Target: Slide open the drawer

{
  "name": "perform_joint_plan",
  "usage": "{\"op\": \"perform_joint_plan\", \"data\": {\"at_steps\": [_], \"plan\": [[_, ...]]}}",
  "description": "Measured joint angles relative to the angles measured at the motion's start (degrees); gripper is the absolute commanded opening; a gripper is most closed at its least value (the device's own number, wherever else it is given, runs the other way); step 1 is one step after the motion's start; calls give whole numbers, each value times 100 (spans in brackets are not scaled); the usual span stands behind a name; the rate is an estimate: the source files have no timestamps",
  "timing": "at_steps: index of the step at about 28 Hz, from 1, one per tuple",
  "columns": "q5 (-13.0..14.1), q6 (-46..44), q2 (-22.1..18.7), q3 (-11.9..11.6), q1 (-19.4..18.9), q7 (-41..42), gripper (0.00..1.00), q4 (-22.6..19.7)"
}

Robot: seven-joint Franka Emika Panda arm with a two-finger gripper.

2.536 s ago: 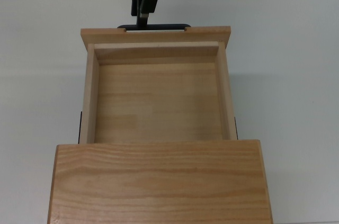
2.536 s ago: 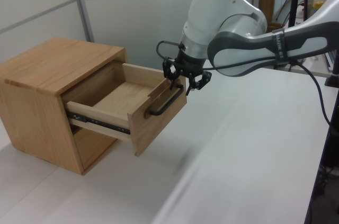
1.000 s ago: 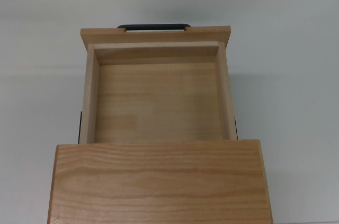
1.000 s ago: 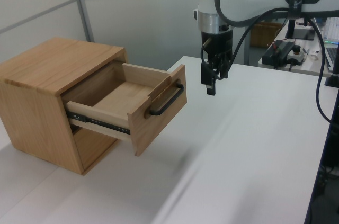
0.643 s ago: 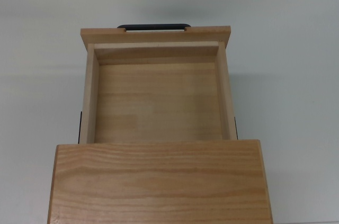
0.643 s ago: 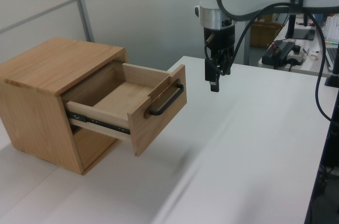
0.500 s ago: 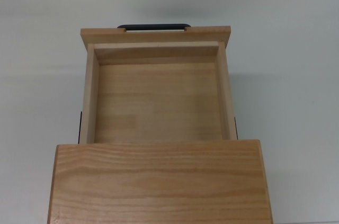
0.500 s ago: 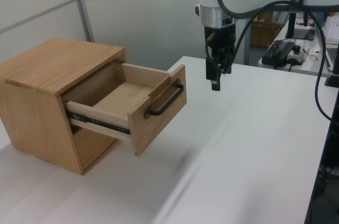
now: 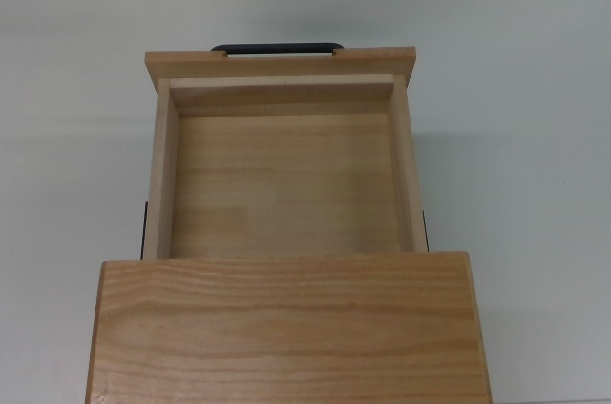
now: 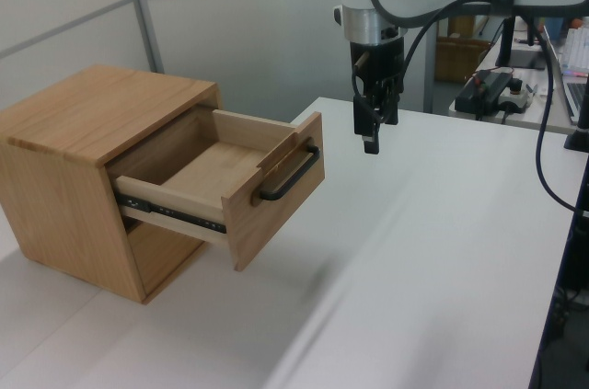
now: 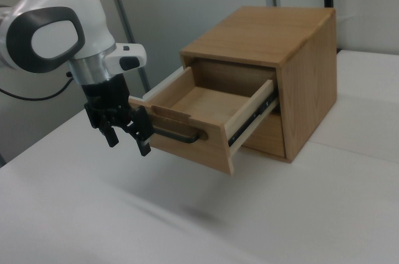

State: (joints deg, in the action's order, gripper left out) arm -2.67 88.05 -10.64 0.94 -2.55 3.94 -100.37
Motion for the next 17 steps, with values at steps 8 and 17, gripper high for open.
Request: {"op": "perform_joint_plan", "data": {"at_steps": [8,17], "plan": [[0,0,195,-33,4,3,100,169],[0,0,242,-34,4,19,100,236]]}}
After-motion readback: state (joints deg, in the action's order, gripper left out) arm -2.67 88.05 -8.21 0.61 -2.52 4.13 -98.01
